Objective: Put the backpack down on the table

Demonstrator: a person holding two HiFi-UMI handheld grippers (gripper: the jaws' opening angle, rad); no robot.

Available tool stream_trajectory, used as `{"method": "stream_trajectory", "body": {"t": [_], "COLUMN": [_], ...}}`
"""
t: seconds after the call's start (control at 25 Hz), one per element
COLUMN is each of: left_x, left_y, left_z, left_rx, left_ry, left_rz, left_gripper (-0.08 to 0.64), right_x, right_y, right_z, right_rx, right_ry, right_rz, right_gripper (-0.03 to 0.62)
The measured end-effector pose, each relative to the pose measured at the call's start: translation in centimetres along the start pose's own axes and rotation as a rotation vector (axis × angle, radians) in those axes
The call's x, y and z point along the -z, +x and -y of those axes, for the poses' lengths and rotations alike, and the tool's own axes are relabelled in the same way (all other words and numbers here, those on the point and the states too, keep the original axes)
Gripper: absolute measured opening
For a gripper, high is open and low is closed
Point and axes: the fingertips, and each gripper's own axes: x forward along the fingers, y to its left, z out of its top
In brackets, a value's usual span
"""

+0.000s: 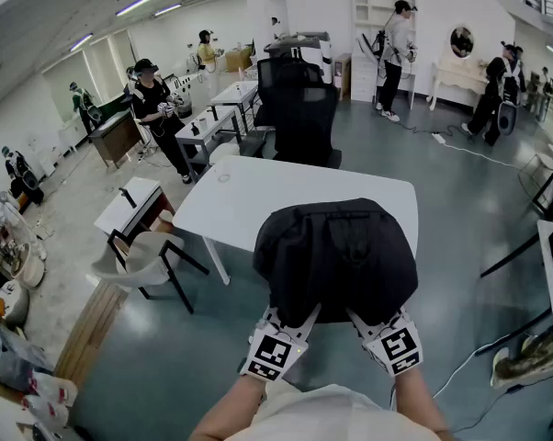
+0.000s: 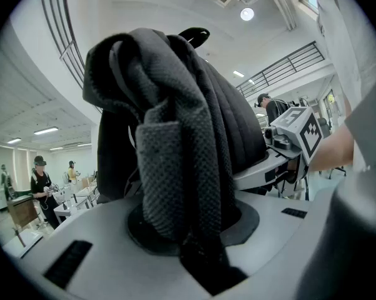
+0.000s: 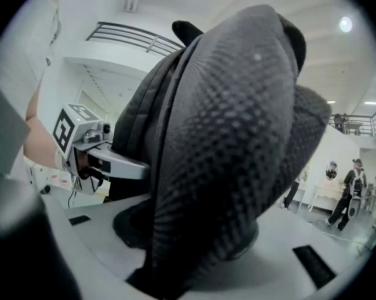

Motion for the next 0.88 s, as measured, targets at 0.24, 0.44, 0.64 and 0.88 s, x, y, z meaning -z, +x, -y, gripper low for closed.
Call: {"method": "stream_trajectory", "body": {"t": [0.24, 0.44, 0.64, 0.88], "left_x": [-0.09, -0.13, -0.35, -0.4], "left_y": [-0.35, -0.05, -0.01, 0.03], "left_z": [-0.31, -0.21, -0.46, -0.26], "left_rx": [0.001, -0.001, -0.001, -0.002], "left_ry": [0.005, 0.006, 0.007, 0.001], "left_rz": [0.005, 0.009, 0.014, 0.017], "left_gripper": [0.115, 0.114, 0.11, 0.107], "right_x": [-0.11, 0.1, 0.04, 0.01], "right_y": [0.19, 0.18, 0.42, 0.21], "right_z": [-0.43, -0.14, -0.07, 0.02], "right_rx": [-0.005, -0.001, -0.004, -0.001], "right_ry": [0.001, 0.009, 0.019, 0.025], "right_rz": [-0.01, -0.001, 0.011, 0.011], "right_gripper": [0.186, 0.184, 0.186, 0.186]}}
